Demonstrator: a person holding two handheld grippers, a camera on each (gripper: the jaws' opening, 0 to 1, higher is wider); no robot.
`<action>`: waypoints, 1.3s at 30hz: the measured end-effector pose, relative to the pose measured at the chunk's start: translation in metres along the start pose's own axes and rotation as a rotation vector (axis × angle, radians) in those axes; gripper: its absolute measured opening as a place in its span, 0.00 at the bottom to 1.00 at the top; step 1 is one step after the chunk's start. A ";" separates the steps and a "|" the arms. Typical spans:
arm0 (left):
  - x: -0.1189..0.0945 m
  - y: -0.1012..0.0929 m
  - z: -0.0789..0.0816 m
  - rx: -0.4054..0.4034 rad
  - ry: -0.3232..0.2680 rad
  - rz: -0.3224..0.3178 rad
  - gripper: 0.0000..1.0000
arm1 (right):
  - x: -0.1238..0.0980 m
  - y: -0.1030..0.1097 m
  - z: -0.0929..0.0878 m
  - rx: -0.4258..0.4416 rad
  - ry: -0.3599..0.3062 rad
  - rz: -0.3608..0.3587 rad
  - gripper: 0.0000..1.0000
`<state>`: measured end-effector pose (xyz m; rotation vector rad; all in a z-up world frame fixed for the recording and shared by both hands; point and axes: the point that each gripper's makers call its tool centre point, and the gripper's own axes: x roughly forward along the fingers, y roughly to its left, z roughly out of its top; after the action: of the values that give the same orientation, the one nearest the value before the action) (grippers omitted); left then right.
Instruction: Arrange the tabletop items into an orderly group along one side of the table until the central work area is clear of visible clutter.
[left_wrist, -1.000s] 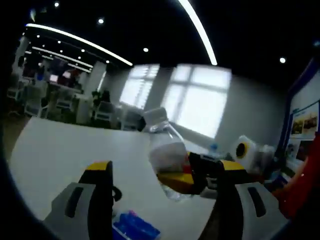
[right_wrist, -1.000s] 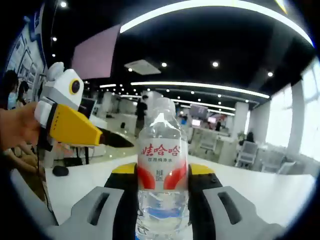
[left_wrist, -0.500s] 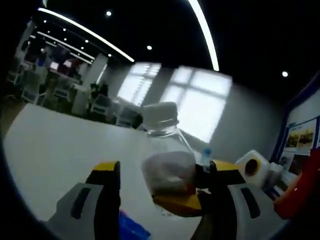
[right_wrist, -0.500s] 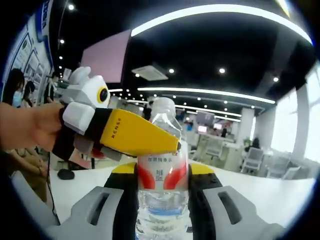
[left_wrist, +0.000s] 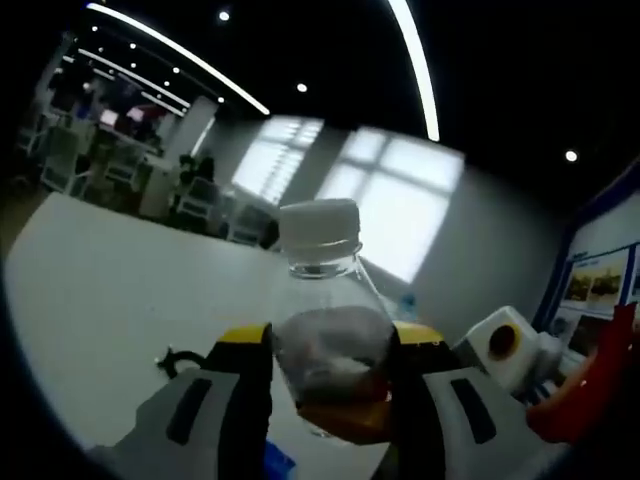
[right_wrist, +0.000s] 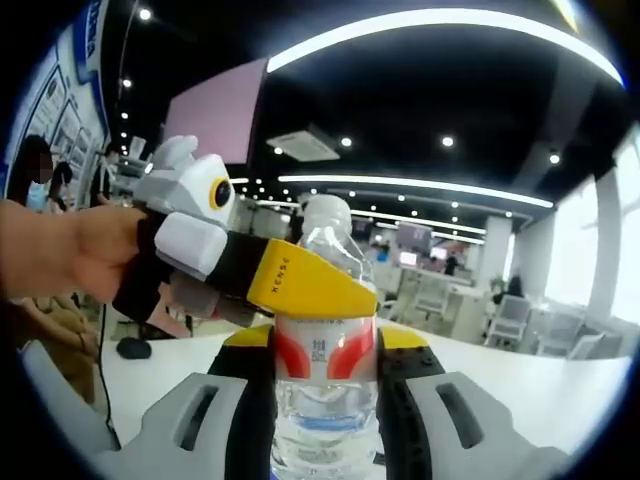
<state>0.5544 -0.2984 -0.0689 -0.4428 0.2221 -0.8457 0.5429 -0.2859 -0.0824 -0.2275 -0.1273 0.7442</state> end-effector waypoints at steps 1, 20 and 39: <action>0.000 0.000 -0.001 -0.007 0.006 -0.006 0.42 | 0.000 0.000 0.000 0.001 -0.001 0.001 0.36; -0.008 0.003 -0.002 0.073 0.055 -0.016 0.37 | 0.005 0.012 -0.005 0.034 0.066 0.050 0.39; -0.056 0.008 0.013 0.172 0.087 -0.176 0.37 | -0.002 0.051 0.003 0.338 0.197 0.553 0.38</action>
<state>0.5284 -0.2472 -0.0607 -0.2666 0.1903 -1.0485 0.5071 -0.2502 -0.0923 -0.0070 0.2600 1.2713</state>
